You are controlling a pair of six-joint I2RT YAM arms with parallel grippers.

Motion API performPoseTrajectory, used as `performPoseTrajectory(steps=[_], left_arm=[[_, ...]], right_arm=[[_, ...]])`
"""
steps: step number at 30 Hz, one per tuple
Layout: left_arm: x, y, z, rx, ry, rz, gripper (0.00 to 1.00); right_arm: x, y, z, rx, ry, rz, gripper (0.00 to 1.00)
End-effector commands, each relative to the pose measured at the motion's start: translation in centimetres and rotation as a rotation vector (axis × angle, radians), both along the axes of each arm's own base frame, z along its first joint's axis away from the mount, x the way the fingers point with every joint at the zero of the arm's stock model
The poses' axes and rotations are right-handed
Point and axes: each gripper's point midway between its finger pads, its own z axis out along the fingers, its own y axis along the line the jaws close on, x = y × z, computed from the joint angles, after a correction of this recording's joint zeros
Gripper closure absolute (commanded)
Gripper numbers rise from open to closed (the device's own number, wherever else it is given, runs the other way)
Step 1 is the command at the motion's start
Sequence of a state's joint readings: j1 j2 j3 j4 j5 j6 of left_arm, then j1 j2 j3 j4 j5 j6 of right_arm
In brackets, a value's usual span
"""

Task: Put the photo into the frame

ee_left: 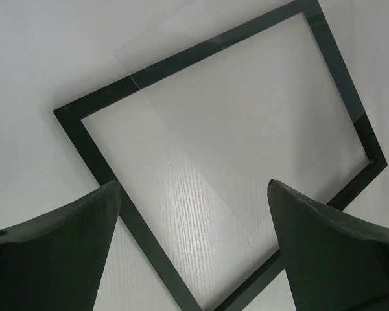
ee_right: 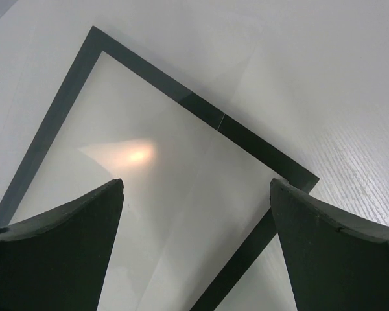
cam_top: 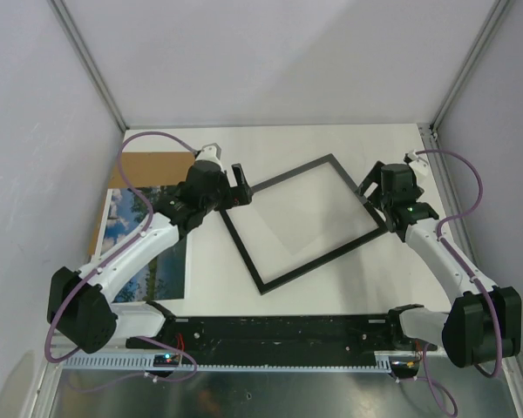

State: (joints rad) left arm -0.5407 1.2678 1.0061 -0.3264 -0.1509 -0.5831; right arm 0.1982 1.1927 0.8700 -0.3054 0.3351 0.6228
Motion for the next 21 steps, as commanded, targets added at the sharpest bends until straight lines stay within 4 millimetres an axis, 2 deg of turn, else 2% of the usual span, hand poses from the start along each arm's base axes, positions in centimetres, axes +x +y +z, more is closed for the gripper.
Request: performPoseTrajectory(steps=[1, 8, 12, 15, 21], left_arm=[[0.8, 0.2, 2.4, 0.001, -0.056, 0.010, 0.00], [0.4, 0.2, 2.7, 0.008, -0.056, -0.018, 0.00], [0.1, -0.3, 3.0, -0.013, -0.051, -0.065, 0.00], [-0.3, -0.8, 3.2, -0.030, -0.046, -0.118, 0.00], [-0.9, -1.7, 3.3, -0.046, -0.037, -0.203, 0.00]], right_arm=[[-0.2, -0.4, 0.9, -0.012, -0.014, 0.003, 0.01], [0.0, -0.5, -0.1, 0.045, 0.022, 0.045, 0.01], [0.8, -1.8, -1.1, 0.115, 0.038, 0.030, 0.01], [2.1, -3.4, -1.5, 0.165, 0.022, 0.008, 0.01], [5.0, -5.1, -1.6, 0.258, -0.057, 0.031, 0.01]])
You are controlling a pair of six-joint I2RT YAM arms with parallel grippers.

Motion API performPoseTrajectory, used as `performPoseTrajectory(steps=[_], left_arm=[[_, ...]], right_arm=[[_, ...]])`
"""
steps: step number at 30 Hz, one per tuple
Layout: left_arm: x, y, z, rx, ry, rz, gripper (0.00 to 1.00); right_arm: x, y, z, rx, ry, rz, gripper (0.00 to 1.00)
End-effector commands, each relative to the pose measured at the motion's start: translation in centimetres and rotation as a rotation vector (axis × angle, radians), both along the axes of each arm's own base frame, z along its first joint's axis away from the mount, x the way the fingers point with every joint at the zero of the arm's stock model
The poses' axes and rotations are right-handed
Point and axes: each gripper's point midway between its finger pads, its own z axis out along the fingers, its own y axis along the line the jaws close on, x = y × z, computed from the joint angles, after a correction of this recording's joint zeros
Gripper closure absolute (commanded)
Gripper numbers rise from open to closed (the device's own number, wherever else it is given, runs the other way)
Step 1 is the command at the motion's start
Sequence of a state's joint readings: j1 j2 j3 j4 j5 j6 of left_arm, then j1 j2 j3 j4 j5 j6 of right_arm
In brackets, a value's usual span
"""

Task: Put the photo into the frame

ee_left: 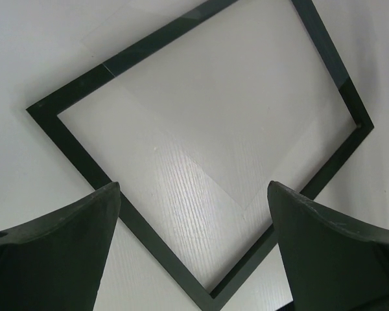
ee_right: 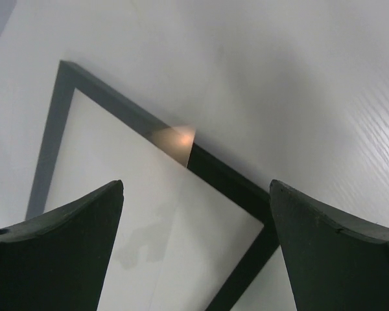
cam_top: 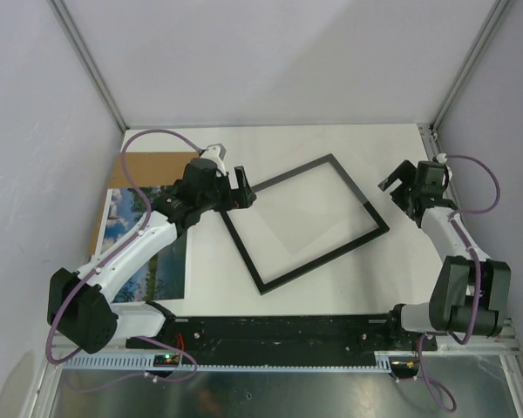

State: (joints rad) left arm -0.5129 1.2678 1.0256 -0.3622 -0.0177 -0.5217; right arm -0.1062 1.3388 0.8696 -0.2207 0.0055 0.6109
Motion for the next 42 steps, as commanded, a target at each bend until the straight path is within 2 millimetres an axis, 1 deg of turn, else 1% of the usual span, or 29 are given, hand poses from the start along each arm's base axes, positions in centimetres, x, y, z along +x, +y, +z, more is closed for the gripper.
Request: performPoseTrajectory(steps=[1, 5, 8, 13, 19, 25, 33, 38, 42], left_arm=[[-0.1, -1.0, 3.2, -0.043, -0.064, -0.092, 0.00], [-0.2, -1.2, 3.2, -0.047, -0.060, -0.109, 0.00], [-0.3, -1.2, 3.2, -0.050, -0.058, -0.116, 0.00], [-0.3, -1.2, 3.2, -0.051, -0.057, -0.126, 0.00], [-0.3, -1.2, 3.4, -0.052, -0.055, -0.129, 0.00], [-0.1, -1.3, 2.9, -0.050, -0.040, -0.131, 0.00], [0.0, -1.5, 2.5, -0.050, -0.026, -0.131, 0.00], [0.1, -1.5, 2.6, -0.052, -0.027, -0.127, 0.00], [0.2, -1.6, 2.5, -0.052, -0.023, -0.125, 0.00]], right_arm=[[3.3, 0.0, 1.9, 0.074, -0.144, 0.053, 0.01], [5.0, -0.4, 0.4, 0.128, -0.159, 0.048, 0.01], [6.1, -0.4, -1.0, 0.162, -0.162, 0.052, 0.01], [7.9, -0.6, -2.2, 0.203, -0.201, 0.061, 0.01], [8.9, -0.8, -4.7, 0.256, -0.199, 0.075, 0.01], [9.5, 0.4, -6.8, 0.325, -0.198, 0.125, 0.02], [10.3, 2.4, -7.7, 0.418, -0.228, 0.177, 0.06], [10.4, 3.2, -8.4, 0.473, -0.230, 0.189, 0.13], [10.7, 3.5, -8.5, 0.504, -0.250, 0.195, 0.19]])
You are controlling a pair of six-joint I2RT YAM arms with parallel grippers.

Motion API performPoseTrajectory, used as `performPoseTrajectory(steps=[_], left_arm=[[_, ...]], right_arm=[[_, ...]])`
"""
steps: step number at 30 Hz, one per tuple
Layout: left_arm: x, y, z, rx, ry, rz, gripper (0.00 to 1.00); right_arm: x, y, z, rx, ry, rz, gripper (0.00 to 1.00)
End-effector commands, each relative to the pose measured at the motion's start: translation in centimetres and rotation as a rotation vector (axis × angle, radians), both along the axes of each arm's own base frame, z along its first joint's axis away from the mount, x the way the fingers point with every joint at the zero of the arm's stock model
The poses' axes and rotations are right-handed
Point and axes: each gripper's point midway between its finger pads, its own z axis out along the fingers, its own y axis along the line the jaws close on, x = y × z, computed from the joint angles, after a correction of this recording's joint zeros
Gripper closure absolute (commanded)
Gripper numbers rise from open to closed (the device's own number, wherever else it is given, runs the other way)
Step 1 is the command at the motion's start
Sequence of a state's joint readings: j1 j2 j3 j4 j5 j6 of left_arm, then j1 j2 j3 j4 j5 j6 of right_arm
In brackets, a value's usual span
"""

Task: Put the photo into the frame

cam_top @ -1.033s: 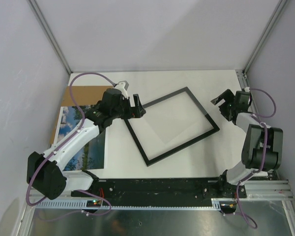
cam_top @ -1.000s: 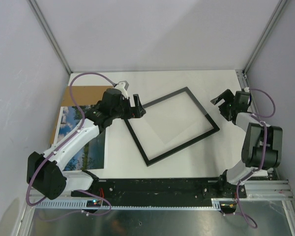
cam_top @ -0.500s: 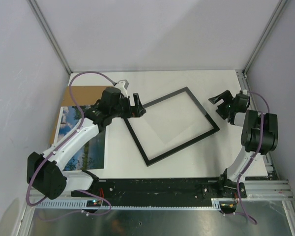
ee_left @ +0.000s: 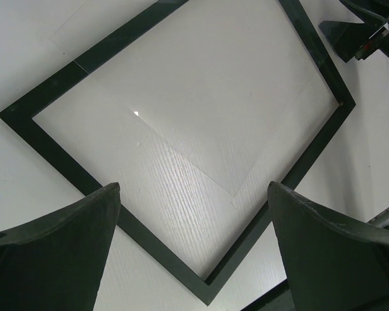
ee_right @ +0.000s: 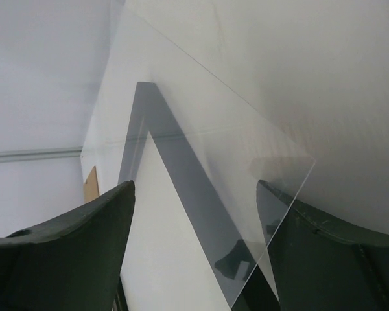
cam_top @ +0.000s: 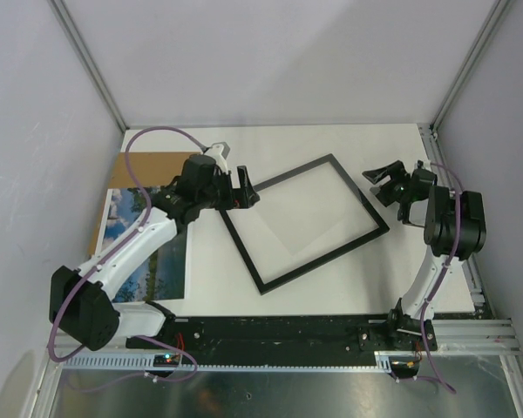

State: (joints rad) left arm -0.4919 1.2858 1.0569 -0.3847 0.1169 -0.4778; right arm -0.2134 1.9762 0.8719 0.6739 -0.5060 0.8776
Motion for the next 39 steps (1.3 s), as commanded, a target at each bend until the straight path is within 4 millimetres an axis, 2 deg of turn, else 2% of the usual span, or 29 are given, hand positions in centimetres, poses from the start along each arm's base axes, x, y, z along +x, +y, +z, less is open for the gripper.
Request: performPoseTrajectory(steps=[1, 5, 9, 12, 14, 20, 24, 26, 30, 34, 39], left_arm=[[0.9, -0.4, 2.0, -0.022, -0.047, -0.008, 0.00], [1.4, -0.7, 2.4, -0.031, -0.046, -0.005, 0.00], [1.9, -1.3, 3.0, -0.056, -0.040, -0.005, 0.00], [2.8, -2.1, 3.8, -0.072, -0.044, -0.012, 0.00], [3.6, -2.4, 4.5, -0.077, -0.057, -0.018, 0.00], [7.2, -2.8, 7.6, -0.101, -0.120, -0.039, 0.00], [10.2, -2.5, 9.7, -0.092, -0.197, -0.031, 0.00], [11.8, -2.4, 11.1, -0.092, -0.245, -0.024, 0.00], [14.6, -1.9, 13.7, -0.119, -0.325, -0.046, 0.00], [16.1, -1.8, 15.6, -0.148, -0.399, -0.149, 0.00], [16.4, -1.9, 16.4, -0.155, -0.476, -0.316, 0.00]], right_arm=[[0.2, 0.7, -0.9, 0.049, 0.006, 0.017, 0.22], [0.5, 0.9, -0.5, 0.065, -0.020, 0.025, 0.37], [0.7, 1.0, 0.4, 0.075, -0.050, 0.031, 0.65], [0.9, 1.1, 2.3, 0.074, -0.088, 0.034, 0.88], [1.0, 1.1, 4.1, 0.071, -0.122, 0.032, 0.97], [0.7, 1.3, 12.3, 0.055, -0.256, 0.035, 1.00], [0.0, 3.0, 19.2, 0.036, -0.351, 0.065, 1.00], [-0.8, 3.8, 23.4, 0.013, -0.416, 0.082, 1.00], [-2.7, 5.7, 29.3, 0.008, -0.498, 0.139, 1.00], [-5.1, 7.4, 33.5, 0.020, -0.560, 0.222, 1.00], [-7.8, 8.9, 36.4, 0.096, -0.598, 0.321, 1.00]])
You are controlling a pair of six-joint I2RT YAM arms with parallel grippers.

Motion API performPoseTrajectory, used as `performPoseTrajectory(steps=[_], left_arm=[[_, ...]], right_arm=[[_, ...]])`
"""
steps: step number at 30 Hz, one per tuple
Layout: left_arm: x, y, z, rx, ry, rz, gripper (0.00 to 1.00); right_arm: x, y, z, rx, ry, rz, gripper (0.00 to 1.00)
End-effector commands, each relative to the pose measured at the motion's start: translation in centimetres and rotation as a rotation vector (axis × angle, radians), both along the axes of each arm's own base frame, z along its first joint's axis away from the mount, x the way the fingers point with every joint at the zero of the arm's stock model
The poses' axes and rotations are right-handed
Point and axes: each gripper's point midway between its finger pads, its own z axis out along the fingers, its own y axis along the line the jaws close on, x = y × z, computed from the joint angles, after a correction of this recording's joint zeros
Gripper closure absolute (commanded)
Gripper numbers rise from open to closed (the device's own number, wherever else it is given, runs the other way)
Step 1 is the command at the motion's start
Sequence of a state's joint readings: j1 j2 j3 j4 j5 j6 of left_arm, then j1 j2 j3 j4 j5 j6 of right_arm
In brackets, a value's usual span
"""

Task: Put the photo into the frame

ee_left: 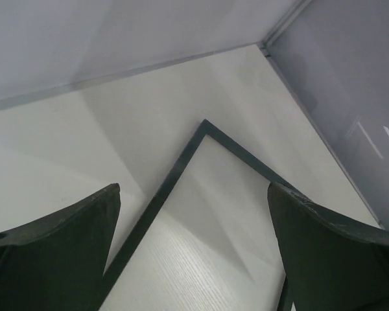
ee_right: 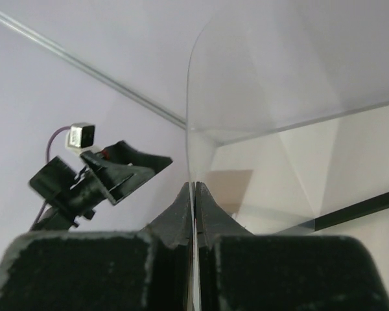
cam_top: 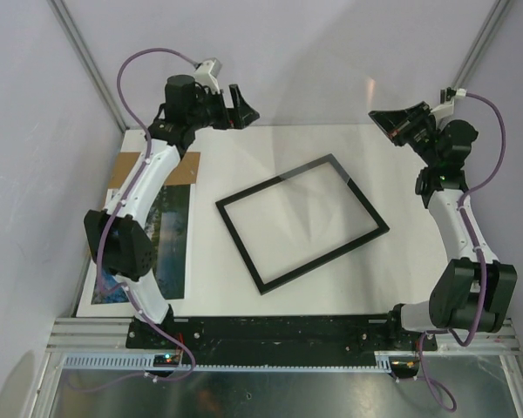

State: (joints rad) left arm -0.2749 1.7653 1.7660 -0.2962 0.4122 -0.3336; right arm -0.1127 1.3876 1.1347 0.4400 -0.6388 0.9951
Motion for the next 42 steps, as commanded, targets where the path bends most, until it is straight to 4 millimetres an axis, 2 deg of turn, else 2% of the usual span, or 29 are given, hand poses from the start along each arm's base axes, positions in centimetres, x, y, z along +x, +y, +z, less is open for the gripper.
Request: performPoseTrajectory(steps=[1, 6, 10, 16, 26, 31, 39, 42], left_arm=[[-0.6, -1.2, 3.2, 0.009, -0.181, -0.234, 0.00], [-1.3, -1.8, 2.6, 0.001, -0.237, -0.421, 0.00], [-1.4, -1.5, 2.6, -0.038, -0.241, -0.523, 0.00], [-3.0, -1.6, 3.3, -0.091, -0.252, -0.670, 0.00], [-5.1, -2.2, 2.3, -0.150, -0.209, -0.816, 0.05], [-6.3, -2.5, 2.6, -0.167, -0.205, -0.865, 0.16], [-9.0, -3.6, 2.9, -0.178, -0.195, -0.916, 0.40], [-9.8, -4.0, 2.9, -0.178, -0.189, -0.921, 0.49]], right_arm=[[-2.9, 1.9, 3.5, 0.055, -0.031, 0.142, 1.00], [-4.7, 3.7, 5.6, 0.132, -0.039, 0.275, 1.00], [-6.0, 4.9, 6.7, 0.167, -0.042, 0.355, 1.00], [-6.8, 6.1, 6.8, 0.175, -0.024, 0.419, 1.00], [-7.0, 7.6, 7.1, 0.173, -0.027, 0.501, 1.00], [-6.4, 7.3, 7.0, 0.164, -0.045, 0.512, 1.00], [-5.0, 5.2, 6.1, 0.175, -0.085, 0.532, 1.00], [-4.2, 3.8, 5.6, 0.180, -0.098, 0.517, 1.00]])
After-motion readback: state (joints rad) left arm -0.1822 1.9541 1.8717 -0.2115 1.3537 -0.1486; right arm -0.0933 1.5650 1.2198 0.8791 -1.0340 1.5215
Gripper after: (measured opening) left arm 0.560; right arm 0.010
